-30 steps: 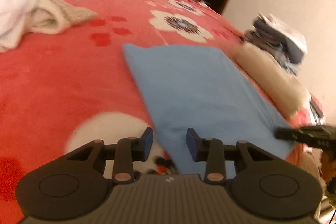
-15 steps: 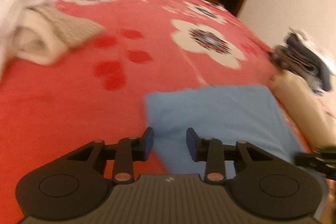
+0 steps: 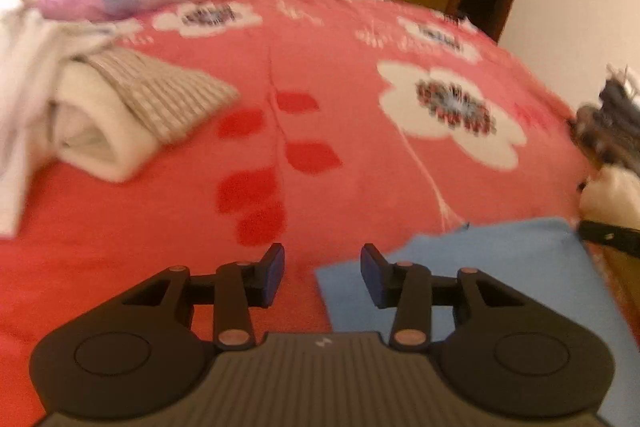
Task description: Fold clothes
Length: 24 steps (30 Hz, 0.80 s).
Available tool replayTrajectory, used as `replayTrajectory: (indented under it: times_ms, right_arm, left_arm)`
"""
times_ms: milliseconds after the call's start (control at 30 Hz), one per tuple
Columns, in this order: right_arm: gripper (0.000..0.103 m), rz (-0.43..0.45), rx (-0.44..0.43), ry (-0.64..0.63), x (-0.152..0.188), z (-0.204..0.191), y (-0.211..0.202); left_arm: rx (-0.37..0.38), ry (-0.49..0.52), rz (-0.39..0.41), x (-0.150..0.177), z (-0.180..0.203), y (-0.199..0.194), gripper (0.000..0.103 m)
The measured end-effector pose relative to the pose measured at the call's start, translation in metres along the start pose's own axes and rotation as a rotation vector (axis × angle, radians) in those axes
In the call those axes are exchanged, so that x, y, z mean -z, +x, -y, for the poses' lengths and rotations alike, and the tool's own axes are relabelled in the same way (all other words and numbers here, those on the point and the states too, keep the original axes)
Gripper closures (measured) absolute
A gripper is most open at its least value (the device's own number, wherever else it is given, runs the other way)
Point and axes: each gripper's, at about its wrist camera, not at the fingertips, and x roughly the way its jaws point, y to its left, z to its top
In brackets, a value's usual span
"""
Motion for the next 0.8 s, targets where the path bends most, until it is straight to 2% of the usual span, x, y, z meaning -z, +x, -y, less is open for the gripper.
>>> replayTrajectory:
  times_ms: [67,167,200,233,300,333,367,433,500,567,633,733,800]
  right_arm:
    - [0.098,0.063,0.037,-0.047,0.002,-0.004,-0.026]
    - [0.097,0.031,-0.101,-0.037,0.013,-0.005,-0.059]
    - [0.097,0.006,-0.142,-0.036,0.020,-0.005,-0.063]
    - [0.096,-0.014,-0.148,-0.039,0.026,-0.006,-0.065]
    - [0.090,-0.051,-0.117,-0.035,0.040,-0.006,-0.068]
    - [0.082,-0.071,-0.089,-0.021,0.047,-0.004,-0.068]
    - [0.082,-0.092,-0.061,-0.008,0.053,-0.003,-0.068]
    - [0.081,-0.079,-0.052,-0.025,0.070,-0.006,-0.080]
    - [0.076,-0.077,-0.020,-0.072,0.087,-0.013,-0.096]
    - [0.072,-0.046,0.019,-0.137,0.104,-0.020,-0.118]
    - [0.072,-0.004,0.046,-0.197,0.119,-0.027,-0.143]
    - [0.072,0.026,0.005,-0.226,0.130,-0.030,-0.160]
    - [0.071,-0.020,-0.004,-0.265,0.140,-0.032,-0.156]
  left_arm:
    - [0.006,0.032,0.011,0.001,0.004,-0.018,0.057]
    - [0.033,0.108,0.010,0.015,0.022,-0.050,0.053]
    - [0.050,0.104,-0.011,0.021,0.026,-0.056,0.052]
    - [0.070,0.090,-0.043,0.027,0.028,-0.059,0.051]
    - [0.099,0.036,-0.126,0.042,0.029,-0.060,0.051]
    - [0.101,0.015,-0.163,0.051,0.029,-0.061,0.051]
    - [0.096,0.001,-0.196,0.062,0.031,-0.061,0.051]
    - [0.075,0.017,-0.178,0.083,0.034,-0.074,0.051]
    - [0.047,0.042,-0.137,0.102,0.037,-0.090,0.051]
    - [0.020,0.063,-0.072,0.117,0.040,-0.116,0.050]
    - [0.029,0.078,-0.022,0.129,0.044,-0.137,0.048]
    - [0.106,0.117,-0.049,0.145,0.053,-0.143,0.047]
    - [0.094,0.133,-0.075,0.160,0.056,-0.145,0.047]
